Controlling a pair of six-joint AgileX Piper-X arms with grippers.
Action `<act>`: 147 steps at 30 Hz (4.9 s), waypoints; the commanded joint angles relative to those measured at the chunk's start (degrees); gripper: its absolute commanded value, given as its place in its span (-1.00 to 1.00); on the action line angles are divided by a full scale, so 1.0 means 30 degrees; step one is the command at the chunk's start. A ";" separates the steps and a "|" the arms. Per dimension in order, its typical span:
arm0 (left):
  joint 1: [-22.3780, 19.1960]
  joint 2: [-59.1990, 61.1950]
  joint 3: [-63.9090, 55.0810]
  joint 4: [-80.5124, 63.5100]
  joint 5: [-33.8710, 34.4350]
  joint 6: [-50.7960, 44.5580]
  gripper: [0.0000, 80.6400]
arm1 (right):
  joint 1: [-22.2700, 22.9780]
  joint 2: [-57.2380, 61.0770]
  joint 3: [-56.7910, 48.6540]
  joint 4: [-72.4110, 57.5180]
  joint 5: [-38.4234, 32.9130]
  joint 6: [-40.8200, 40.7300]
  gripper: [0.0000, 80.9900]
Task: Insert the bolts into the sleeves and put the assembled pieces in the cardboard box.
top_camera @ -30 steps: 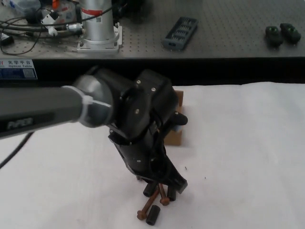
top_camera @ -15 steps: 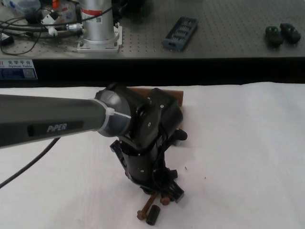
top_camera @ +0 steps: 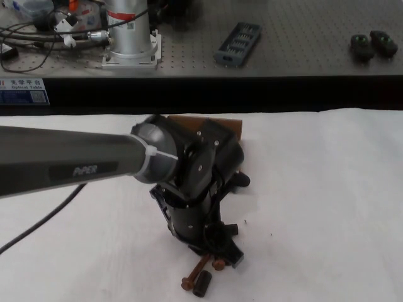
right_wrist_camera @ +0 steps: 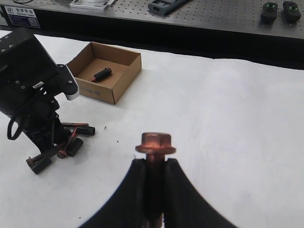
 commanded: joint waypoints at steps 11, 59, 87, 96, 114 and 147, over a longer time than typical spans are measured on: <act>-0.0059 0.0566 0.0130 0.0201 -0.0007 0.0426 -0.62 | -0.0073 -0.0133 -0.0019 -0.0094 0.0045 0.0072 -0.91; 0.1245 -2.0034 2.1214 -2.7099 1.2150 -0.5676 -0.90 | -0.0027 1.2012 0.6080 -3.3139 -1.6967 0.7215 -0.91; 0.1128 -2.0034 2.1861 -2.9899 1.5477 -0.5676 -0.90 | 0.3432 1.6398 0.6080 -3.5920 -1.6705 0.6318 -0.91; 0.1128 -2.0034 2.1861 -3.0371 1.5477 -0.5676 -0.90 | 0.3432 1.6977 0.6080 -3.6178 -1.6814 0.6318 -0.91; 0.1128 -2.0034 2.1861 -3.0245 1.5368 -0.5676 -0.90 | 0.3635 1.6977 0.6080 -3.8153 -1.7546 0.6907 -0.91; 0.1128 -2.0034 2.1861 -3.0383 1.5211 -0.5676 -0.90 | 0.4282 1.7602 0.6080 -3.6722 -1.7104 0.5482 -0.91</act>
